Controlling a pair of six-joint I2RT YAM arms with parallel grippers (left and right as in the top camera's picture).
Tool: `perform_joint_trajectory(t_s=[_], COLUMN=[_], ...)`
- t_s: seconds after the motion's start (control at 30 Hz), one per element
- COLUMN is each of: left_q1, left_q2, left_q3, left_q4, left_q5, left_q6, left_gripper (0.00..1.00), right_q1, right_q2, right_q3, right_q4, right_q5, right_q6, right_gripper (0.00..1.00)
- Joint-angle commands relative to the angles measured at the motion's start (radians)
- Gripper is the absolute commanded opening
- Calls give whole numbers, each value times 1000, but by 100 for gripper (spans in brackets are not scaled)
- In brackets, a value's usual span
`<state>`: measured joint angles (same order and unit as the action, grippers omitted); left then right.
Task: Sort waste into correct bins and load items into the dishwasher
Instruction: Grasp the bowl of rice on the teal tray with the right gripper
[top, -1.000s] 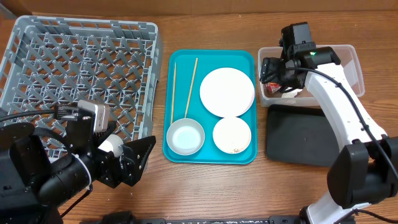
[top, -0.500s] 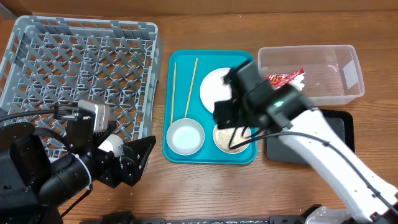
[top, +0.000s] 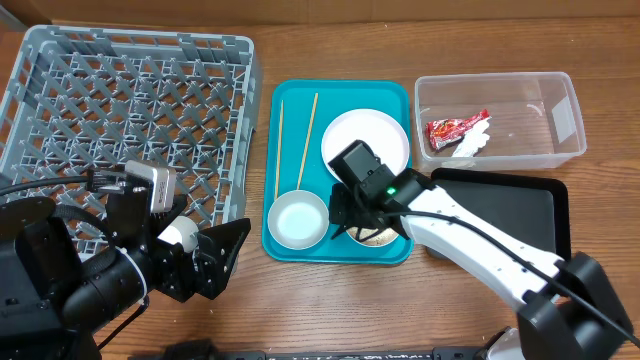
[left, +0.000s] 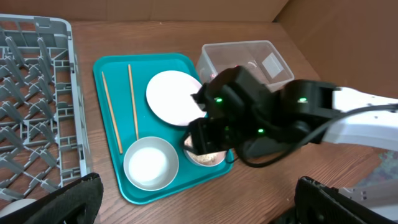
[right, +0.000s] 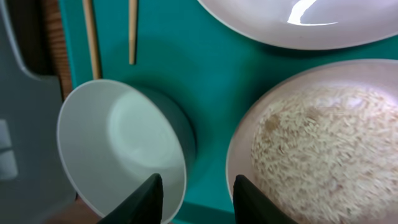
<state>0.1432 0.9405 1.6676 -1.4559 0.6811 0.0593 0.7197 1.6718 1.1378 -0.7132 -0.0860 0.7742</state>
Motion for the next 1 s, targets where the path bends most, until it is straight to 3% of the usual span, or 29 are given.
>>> perform_joint_trajectory(t_s=[0.0, 0.13, 0.3, 0.4, 0.63, 0.97], left_q1=[-6, -6, -6, -6, -6, -6], left_q2=[2, 2, 2, 2, 2, 2], left_q3=[16, 16, 16, 16, 16, 16], left_q4=[0, 0, 0, 0, 0, 0], left_q5=[14, 14, 14, 14, 14, 14], left_q6=[16, 16, 16, 16, 16, 16], left_gripper=[99, 100, 100, 100, 100, 100], right_q1=[-1, -4, -4, -5, -26, -26], right_q2=[79, 107, 107, 107, 103, 103], right_q3=[-5, -3, -3, -3, 39, 71], right_q4=[5, 23, 32, 24, -95, -174], right_q5=[-12, -12, -7, -1, 43, 74], right_q6=[77, 117, 121, 145, 133, -129], right_gripper=[38, 36, 10, 4, 4, 4])
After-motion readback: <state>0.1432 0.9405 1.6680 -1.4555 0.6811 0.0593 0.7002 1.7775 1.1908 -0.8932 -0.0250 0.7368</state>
